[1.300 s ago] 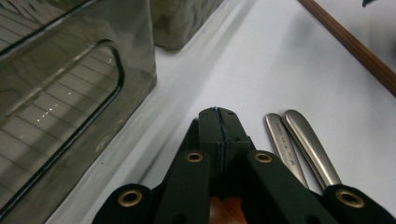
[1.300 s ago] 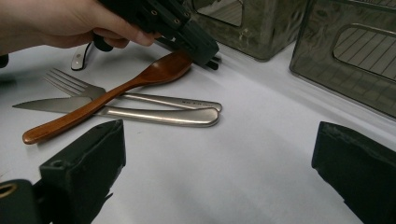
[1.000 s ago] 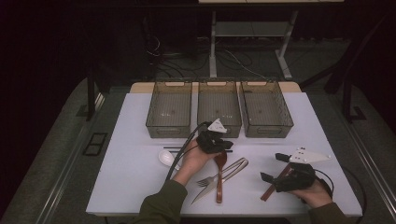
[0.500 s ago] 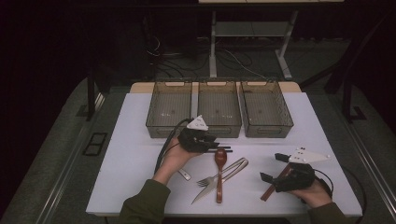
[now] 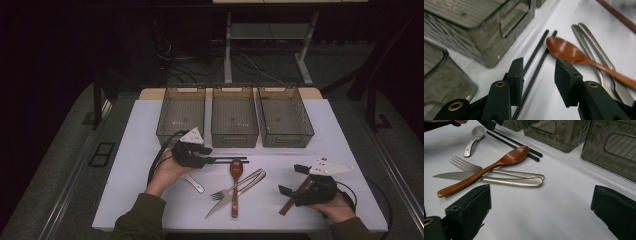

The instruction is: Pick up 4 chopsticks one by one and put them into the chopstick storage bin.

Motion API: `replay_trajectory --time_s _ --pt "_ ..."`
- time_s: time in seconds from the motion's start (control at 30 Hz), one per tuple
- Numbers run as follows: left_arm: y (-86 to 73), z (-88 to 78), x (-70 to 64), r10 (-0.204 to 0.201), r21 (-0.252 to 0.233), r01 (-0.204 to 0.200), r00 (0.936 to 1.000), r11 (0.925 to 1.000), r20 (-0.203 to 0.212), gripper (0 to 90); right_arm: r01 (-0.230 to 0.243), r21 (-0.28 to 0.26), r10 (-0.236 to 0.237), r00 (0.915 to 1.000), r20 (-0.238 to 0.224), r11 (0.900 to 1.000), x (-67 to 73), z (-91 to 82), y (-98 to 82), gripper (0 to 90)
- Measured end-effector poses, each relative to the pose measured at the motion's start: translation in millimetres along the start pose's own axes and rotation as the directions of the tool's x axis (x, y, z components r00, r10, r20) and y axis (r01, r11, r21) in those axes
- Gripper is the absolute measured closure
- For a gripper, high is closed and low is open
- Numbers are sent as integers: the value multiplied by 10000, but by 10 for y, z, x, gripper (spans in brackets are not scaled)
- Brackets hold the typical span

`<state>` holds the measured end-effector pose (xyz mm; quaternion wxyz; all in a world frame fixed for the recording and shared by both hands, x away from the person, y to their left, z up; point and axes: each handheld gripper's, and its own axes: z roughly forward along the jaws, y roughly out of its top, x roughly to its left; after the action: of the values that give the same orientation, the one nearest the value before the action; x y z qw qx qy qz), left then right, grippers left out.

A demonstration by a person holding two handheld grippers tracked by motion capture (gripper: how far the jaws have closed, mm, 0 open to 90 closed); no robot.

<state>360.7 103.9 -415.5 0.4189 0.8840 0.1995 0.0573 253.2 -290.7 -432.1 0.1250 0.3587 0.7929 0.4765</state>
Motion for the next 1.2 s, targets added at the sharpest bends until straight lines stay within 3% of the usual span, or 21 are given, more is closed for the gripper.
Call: replay_trajectory --time_s 0.2,0.5,0.63,0.83,0.9,1.2 --pt "-63 16 37 142 266 -144 9999 9995 84 676 -77 79 77 10000 -1 9999 9 3 0 30" --pt "-52 178 62 201 694 -217 9995 9974 228 776 -38 110 38 10000 -39 9999 11 12 -1 30" --pt "-41 275 73 373 1127 -393 9991 9929 202 794 -19 88 20 10000 -47 10000 8 10 -2 30" --pt "-48 296 99 443 1321 -458 9989 9902 142 803 -9 97 9 10000 -54 10000 8 12 -2 30" --pt "-59 304 93 173 1322 -185 9998 9910 102 803 1 98 0 10000 -57 10000 8 11 -3 30" --pt "-71 331 104 136 1546 -172 9996 9878 242 816 -5 96 5 10000 -55 10000 7 10 -2 30"
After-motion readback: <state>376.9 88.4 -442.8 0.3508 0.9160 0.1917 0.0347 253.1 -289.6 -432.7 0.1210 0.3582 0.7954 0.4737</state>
